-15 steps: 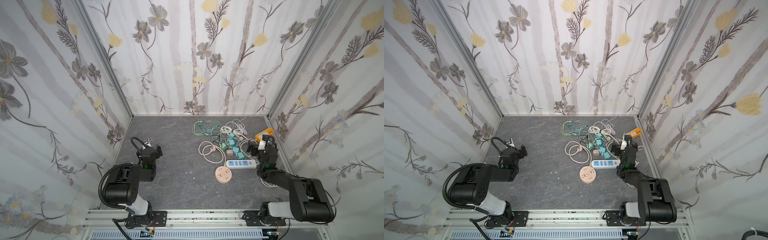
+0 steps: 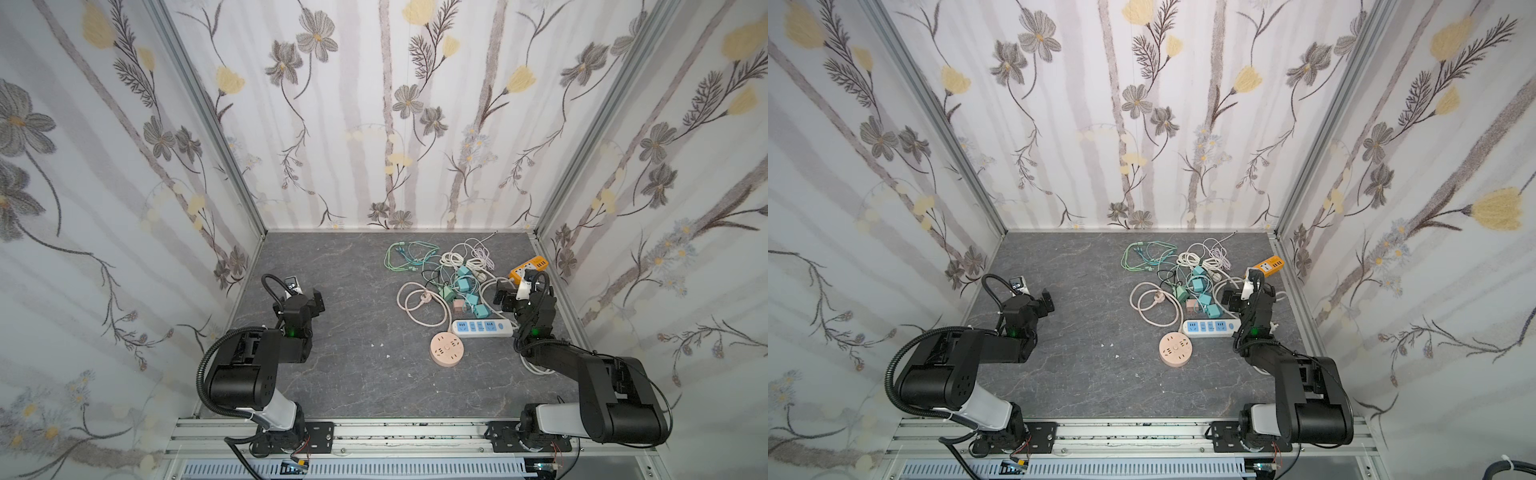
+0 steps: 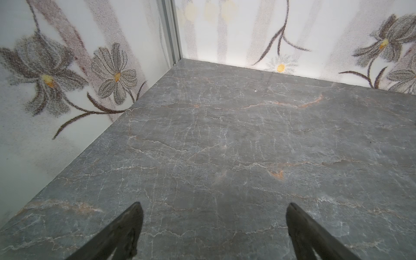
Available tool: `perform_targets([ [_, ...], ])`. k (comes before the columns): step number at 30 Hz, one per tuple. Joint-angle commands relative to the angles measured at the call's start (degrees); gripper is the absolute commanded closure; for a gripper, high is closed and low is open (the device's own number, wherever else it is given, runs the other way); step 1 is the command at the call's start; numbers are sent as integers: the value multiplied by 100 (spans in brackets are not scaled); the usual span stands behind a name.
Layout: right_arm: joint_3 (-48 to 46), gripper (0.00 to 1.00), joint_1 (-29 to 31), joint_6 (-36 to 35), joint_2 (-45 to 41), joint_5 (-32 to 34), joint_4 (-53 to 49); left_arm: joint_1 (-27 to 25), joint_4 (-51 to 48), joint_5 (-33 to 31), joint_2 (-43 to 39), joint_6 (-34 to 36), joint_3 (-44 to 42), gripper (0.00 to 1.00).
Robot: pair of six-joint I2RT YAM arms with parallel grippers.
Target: Insert the plug
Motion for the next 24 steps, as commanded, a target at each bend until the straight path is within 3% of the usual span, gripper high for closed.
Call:
perform_targets([
  [1,32,1,-4,-36,-10,-37,67,3,153,9,8,13,-3,0],
  [22,36,1,-10,1,-32,-23,64,-17,199,18,-16,67,-9,0],
  [24,185,1,-16,24,-193,22,-357,-71,-359,273,-373,256,166,0],
])
